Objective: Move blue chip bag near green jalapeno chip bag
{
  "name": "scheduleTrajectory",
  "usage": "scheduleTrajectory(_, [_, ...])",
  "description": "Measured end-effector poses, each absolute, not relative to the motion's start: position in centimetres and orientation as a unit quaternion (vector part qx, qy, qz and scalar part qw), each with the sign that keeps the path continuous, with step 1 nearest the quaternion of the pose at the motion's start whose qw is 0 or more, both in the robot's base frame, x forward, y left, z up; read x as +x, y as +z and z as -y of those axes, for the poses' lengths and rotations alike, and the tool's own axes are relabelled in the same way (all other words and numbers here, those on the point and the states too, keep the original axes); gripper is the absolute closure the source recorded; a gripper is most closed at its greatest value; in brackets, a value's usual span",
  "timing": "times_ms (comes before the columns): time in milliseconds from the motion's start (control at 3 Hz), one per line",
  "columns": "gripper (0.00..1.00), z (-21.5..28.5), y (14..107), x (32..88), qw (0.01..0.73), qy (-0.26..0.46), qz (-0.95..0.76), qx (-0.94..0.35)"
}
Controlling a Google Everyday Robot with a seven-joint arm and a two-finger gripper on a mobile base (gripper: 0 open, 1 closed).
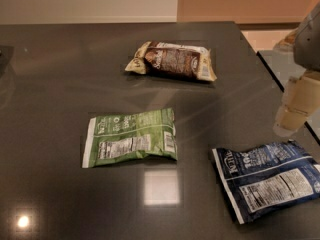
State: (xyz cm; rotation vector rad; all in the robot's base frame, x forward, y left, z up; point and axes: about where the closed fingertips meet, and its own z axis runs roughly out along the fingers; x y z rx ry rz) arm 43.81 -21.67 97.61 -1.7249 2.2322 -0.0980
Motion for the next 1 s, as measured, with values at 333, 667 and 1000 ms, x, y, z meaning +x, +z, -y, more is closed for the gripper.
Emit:
scheduleTrajectory(333, [0.00, 21.7, 97.6, 43.8, 0.159, -0.034, -0.781, -0.603])
scheduleTrajectory(667, [0.00, 21.8, 97.2, 43.1, 0.160, -0.028, -0.768, -0.620])
scheduleTrajectory(1000, [0.00, 22.4, 96.0, 41.5, 0.158, -0.015, -0.745, -0.648])
